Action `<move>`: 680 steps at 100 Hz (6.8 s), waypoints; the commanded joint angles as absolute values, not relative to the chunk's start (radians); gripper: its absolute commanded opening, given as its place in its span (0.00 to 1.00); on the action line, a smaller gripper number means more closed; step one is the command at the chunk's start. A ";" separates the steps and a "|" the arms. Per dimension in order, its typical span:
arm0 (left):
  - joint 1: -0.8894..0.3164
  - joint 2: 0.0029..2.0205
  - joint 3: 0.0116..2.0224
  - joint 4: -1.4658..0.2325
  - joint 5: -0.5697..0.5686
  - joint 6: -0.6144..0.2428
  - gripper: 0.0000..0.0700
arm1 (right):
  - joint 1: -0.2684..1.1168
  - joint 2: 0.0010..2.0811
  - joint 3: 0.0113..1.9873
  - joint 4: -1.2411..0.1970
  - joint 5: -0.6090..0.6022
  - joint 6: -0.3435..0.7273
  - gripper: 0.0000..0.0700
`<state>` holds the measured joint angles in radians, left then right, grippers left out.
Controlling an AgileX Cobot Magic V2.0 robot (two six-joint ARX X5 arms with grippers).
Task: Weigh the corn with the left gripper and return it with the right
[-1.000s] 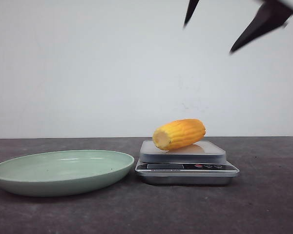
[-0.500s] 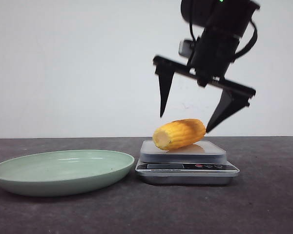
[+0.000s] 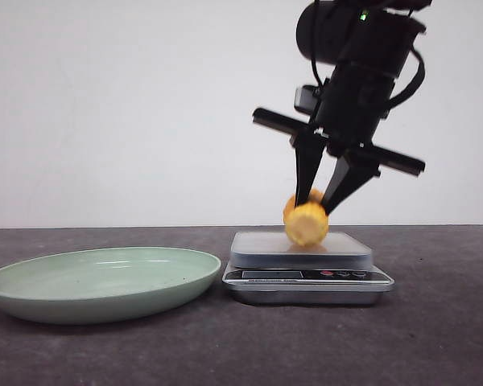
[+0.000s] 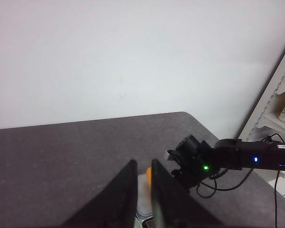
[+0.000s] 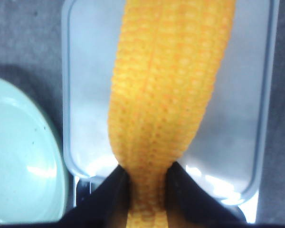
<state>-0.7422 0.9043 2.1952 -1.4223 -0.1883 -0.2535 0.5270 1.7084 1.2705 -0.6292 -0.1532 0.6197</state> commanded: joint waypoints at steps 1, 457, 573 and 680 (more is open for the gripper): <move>-0.750 0.914 2.217 -1.469 -0.192 -0.247 0.02 | 0.535 1.651 1.348 -0.606 -0.148 0.559 0.00; -0.750 0.482 1.228 -1.081 -0.236 -0.345 0.02 | 0.809 0.917 1.507 -0.794 0.231 -0.027 0.00; -0.750 0.482 1.228 -1.081 -0.236 -0.345 0.02 | 0.052 0.003 0.013 -0.038 -0.038 0.107 0.00; -0.750 0.482 1.228 -1.079 -0.236 -0.345 0.02 | 0.049 0.004 0.013 -0.158 -0.105 0.067 0.00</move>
